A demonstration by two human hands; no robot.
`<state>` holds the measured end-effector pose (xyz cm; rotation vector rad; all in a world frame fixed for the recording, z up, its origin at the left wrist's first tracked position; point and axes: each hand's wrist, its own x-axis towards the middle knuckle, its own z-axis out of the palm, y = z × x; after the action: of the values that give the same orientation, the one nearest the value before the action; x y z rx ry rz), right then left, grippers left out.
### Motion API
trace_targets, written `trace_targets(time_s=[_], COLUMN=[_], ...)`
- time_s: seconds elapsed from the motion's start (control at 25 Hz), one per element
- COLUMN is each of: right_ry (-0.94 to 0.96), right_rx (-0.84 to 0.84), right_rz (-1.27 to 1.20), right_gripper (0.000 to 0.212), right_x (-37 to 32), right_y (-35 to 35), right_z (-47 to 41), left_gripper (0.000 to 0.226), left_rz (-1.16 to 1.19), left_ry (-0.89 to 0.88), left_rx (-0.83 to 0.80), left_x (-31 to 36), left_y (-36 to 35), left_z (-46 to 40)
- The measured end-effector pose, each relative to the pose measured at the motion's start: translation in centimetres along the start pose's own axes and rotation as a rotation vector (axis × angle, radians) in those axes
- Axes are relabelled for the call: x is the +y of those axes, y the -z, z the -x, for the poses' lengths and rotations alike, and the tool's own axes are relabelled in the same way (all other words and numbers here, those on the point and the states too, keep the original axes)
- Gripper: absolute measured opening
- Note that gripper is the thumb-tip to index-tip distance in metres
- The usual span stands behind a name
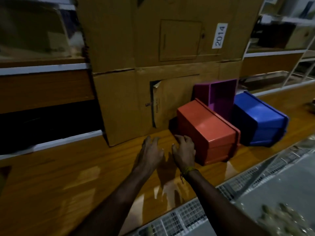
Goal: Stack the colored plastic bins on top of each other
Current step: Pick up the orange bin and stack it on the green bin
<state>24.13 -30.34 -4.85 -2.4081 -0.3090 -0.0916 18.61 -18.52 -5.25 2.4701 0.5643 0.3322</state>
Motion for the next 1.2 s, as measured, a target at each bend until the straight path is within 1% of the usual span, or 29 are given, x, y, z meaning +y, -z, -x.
trace_targets(time_s=[0.16,0.28,0.4,0.48,0.56,0.64,0.84,0.92,1.08,1.2], right_ry=[0.032,0.021,-0.063,-0.131,-0.154,-0.156,-0.183,-0.171,-0.106,-0.058], right_rx=[0.167,0.268,0.270,0.252,0.240,0.248,0.286,0.288,0.276,0.220], right_rz=[0.040,0.135,0.250,0.302,0.382,0.448,0.382,0.374,0.367,0.362], right_gripper=[0.040,0.041,0.045,0.048,0.049,0.046,0.040,0.038,0.028,0.026], right_x=[4.4,6.3,8.3,9.3,9.7,9.4,6.9,5.4,2.8,1.5], right_y=[4.9,7.2,8.5,9.1,9.3,9.1,8.4,7.8,6.0,4.6], right_z=[-5.3,-8.3,-10.5,-11.6,-12.3,-12.5,-12.1,-11.5,-9.1,-7.0], left_gripper=[0.055,0.055,0.059,0.064,0.063,0.055,0.038,0.035,0.044,0.052], left_rz=[0.087,0.117,0.114,0.112,0.074,0.022,0.006,0.007,-0.019,-0.017], left_ry=[-0.117,-0.201,-0.317,-0.359,-0.382,-0.403,-0.410,-0.404,-0.384,-0.356], left_rx=[-0.046,-0.079,-0.126,-0.168,-0.208,-0.195,-0.131,-0.113,-0.098,-0.032], left_x=[6.4,9.8,12.0,12.6,12.4,12.0,10.2,9.0,6.2,3.9], left_y=[-4.3,-6.2,-7.9,-8.8,-9.5,-9.5,-7.7,-6.6,-3.7,-1.3], left_z=[-3.3,-5.3,-6.2,-6.4,-6.5,-6.6,-6.4,-6.2,-5.8,-5.5])
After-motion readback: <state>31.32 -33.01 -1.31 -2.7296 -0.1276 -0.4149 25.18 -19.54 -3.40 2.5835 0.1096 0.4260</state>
